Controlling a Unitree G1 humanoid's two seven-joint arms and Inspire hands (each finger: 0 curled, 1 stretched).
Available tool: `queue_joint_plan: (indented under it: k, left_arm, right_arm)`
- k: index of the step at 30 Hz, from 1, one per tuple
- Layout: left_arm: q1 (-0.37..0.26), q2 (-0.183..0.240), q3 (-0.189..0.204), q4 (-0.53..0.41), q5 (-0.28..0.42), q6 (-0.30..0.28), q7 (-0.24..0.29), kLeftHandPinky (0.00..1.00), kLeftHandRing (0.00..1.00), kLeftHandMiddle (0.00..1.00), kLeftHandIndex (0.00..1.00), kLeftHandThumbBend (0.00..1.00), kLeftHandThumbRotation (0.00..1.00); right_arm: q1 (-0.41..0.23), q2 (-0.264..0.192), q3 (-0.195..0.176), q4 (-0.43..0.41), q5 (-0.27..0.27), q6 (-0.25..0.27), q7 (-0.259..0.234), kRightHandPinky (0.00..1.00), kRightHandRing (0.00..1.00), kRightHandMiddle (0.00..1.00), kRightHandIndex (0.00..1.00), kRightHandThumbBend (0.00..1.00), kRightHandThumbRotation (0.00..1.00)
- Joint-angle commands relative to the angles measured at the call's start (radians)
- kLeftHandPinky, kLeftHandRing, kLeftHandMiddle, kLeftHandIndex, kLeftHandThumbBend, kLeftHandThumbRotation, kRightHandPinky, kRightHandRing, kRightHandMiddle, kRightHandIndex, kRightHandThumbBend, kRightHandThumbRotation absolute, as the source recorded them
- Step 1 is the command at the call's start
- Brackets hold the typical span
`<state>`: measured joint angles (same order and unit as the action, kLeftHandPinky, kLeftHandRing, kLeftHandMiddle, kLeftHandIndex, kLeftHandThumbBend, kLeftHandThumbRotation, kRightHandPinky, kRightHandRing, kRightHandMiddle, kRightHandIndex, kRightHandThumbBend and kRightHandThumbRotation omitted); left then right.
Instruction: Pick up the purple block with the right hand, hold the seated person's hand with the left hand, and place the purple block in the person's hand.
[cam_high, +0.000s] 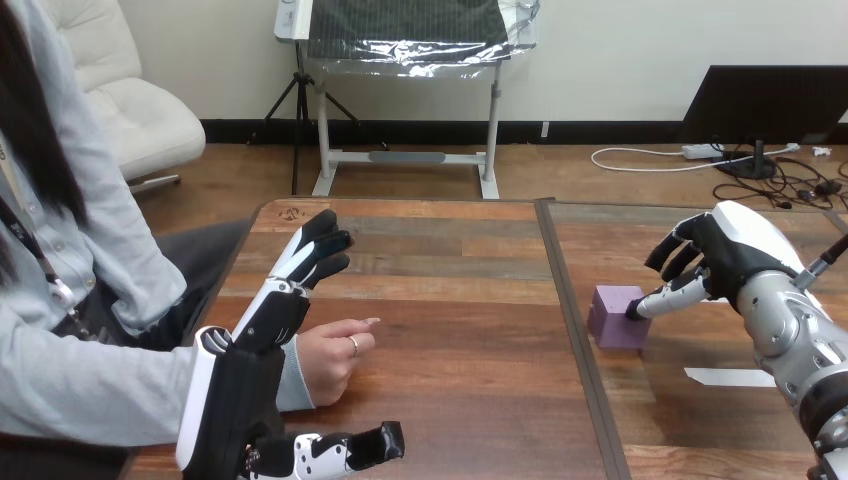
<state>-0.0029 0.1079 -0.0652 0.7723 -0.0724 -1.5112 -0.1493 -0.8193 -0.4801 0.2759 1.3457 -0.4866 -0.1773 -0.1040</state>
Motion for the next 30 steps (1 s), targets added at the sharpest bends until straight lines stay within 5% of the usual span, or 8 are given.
queue_joint_plan:
  k: [1,15,21,24,27,30]
  left_arm:
    - [-0.066,0.008,-0.008,-0.018,-0.011,-0.002,-0.003,0.83,0.92,0.92,0.83,1.0,0.48]
    - [-0.07,0.008,-0.011,-0.016,-0.014,-0.004,-0.006,0.84,0.93,0.93,0.83,1.0,0.47]
    - [-0.068,0.004,0.001,-0.018,-0.002,-0.002,-0.005,0.84,0.93,0.93,0.83,1.0,0.49]
    - [-0.067,0.003,0.005,-0.02,0.002,-0.004,-0.005,0.84,0.92,0.93,0.83,1.0,0.49]
    - [-0.064,0.006,-0.004,-0.026,-0.005,0.003,-0.006,0.84,0.92,0.93,0.83,1.0,0.49]
    - [-0.063,0.006,-0.008,-0.028,-0.01,0.004,-0.006,0.83,0.92,0.93,0.83,1.0,0.49]
  right_arm:
    - [-0.061,-0.029,-0.005,-0.043,0.004,-0.024,0.022,0.49,0.58,0.64,0.67,0.96,0.01]
    - [-0.083,-0.037,0.029,-0.046,-0.03,-0.032,0.127,0.51,0.62,0.68,0.81,1.0,0.13]
    - [-0.094,-0.032,0.037,-0.047,-0.039,-0.028,0.161,0.36,0.46,0.54,0.85,1.0,0.13]
    - [-0.098,-0.031,0.044,-0.044,-0.046,-0.029,0.176,0.36,0.46,0.54,0.86,0.99,0.13]
    - [-0.101,-0.029,0.047,-0.039,-0.052,-0.029,0.191,0.41,0.53,0.62,0.87,0.99,0.14]
    - [-0.107,-0.025,0.057,-0.036,-0.063,-0.024,0.205,0.58,0.7,0.76,0.88,0.99,0.15]
